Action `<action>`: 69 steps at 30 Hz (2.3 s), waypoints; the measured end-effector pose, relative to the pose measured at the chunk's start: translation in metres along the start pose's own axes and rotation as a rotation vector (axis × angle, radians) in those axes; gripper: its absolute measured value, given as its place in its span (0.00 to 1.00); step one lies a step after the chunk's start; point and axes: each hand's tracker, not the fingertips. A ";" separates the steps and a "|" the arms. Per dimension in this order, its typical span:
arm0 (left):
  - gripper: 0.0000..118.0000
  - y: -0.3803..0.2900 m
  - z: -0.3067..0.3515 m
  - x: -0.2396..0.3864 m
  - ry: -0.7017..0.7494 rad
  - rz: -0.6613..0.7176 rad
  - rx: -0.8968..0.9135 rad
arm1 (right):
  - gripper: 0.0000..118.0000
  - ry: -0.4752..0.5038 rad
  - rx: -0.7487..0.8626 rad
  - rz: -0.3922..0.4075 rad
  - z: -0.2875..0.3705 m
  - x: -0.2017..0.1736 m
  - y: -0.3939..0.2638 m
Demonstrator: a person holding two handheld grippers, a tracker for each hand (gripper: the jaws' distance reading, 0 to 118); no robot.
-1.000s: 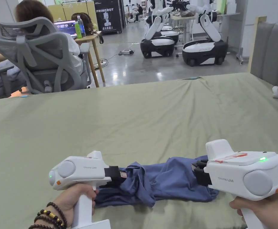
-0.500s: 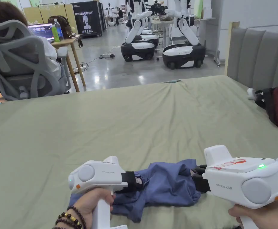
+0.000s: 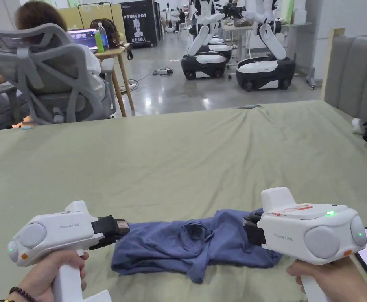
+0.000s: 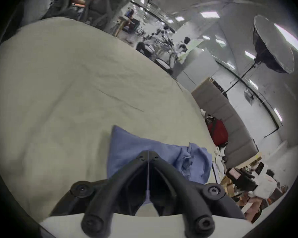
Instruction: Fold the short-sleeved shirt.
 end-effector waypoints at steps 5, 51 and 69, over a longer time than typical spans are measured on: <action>0.92 0.000 0.002 -0.001 -0.044 0.005 0.010 | 0.00 0.015 -0.005 0.013 -0.002 -0.005 0.000; 0.09 -0.006 -0.102 0.115 -0.154 -0.057 -0.165 | 0.00 -0.015 -0.008 -0.015 0.016 0.015 -0.009; 0.59 0.007 -0.078 0.074 -0.070 -0.056 -0.057 | 0.00 -0.067 0.010 -0.039 0.021 0.031 -0.017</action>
